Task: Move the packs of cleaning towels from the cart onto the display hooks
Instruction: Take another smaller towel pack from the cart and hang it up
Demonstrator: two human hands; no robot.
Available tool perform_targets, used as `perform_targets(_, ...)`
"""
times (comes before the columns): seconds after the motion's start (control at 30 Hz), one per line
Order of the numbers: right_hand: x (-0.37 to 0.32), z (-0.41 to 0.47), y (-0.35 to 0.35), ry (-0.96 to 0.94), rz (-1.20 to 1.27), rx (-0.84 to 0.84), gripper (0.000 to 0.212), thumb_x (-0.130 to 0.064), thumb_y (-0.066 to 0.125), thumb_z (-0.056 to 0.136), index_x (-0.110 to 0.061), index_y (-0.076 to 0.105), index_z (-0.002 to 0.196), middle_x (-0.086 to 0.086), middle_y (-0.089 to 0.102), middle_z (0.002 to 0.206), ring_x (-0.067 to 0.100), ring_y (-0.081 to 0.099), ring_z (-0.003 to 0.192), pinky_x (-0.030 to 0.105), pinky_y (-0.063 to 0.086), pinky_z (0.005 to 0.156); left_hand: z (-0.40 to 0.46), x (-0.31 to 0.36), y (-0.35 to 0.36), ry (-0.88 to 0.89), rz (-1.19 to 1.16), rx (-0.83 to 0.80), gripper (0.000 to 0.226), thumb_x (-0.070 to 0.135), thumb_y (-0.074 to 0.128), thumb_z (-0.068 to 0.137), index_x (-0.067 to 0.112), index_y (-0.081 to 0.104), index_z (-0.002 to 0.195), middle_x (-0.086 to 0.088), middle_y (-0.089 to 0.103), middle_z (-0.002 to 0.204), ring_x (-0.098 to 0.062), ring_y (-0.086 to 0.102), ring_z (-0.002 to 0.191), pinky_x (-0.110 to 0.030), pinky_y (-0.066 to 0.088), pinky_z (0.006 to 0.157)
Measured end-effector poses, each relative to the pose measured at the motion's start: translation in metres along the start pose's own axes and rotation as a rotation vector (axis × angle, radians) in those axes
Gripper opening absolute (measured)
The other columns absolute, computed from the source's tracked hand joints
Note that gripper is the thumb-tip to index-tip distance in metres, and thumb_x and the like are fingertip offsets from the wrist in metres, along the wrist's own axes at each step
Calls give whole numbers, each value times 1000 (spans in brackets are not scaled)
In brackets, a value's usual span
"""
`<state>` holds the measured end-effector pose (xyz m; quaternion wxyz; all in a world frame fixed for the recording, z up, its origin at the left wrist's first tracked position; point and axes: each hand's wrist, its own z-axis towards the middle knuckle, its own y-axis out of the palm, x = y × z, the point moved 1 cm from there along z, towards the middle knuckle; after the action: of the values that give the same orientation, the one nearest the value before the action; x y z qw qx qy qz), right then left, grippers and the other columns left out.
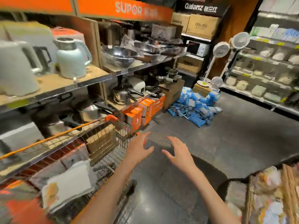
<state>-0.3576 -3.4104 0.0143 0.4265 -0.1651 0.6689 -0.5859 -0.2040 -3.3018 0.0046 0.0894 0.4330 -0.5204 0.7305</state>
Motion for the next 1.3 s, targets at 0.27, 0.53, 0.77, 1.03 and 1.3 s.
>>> perform_targets(0.27,-41,119,54,-350,16,-212,62,-46,50,93,-23,29,146,-4,32,150,15,27,139,35,18,113,13,-70,-35,-357,55,230,65,34,66,85,31,37,143,6,40,146,-16,37,134,-37,33,110)
perform_targets(0.53,-137,168,158,-601,34,-464,63,-47,47,94,-22,25,148,-3,28,153,14,21,142,37,19,117,-39,-178,-70,-700,73,339,64,38,61,89,30,33,146,3,32,153,-19,29,140,-38,29,112)
perform_targets(0.77,-206,190,242,-720,-118,-666,67,-49,45,94,-22,20,150,-3,20,156,15,20,143,39,19,117,-69,-266,-75,-929,-49,452,59,32,61,89,26,38,143,1,40,146,-19,36,134,-29,30,106)
perform_targets(1.03,-264,210,336,-845,-145,-824,71,-51,52,90,-22,24,148,-3,29,153,17,28,139,33,25,113,-94,-329,-57,-1089,-239,659,54,15,64,88,20,45,138,0,40,145,-19,37,134,-35,30,110)
perform_targets(1.3,-289,207,459,-889,-99,-1048,81,-45,65,83,-19,24,148,-1,30,152,17,29,138,29,22,113,-114,-407,-11,-1323,-333,859,58,14,68,86,15,44,138,-6,46,138,-20,41,129,-25,31,103)
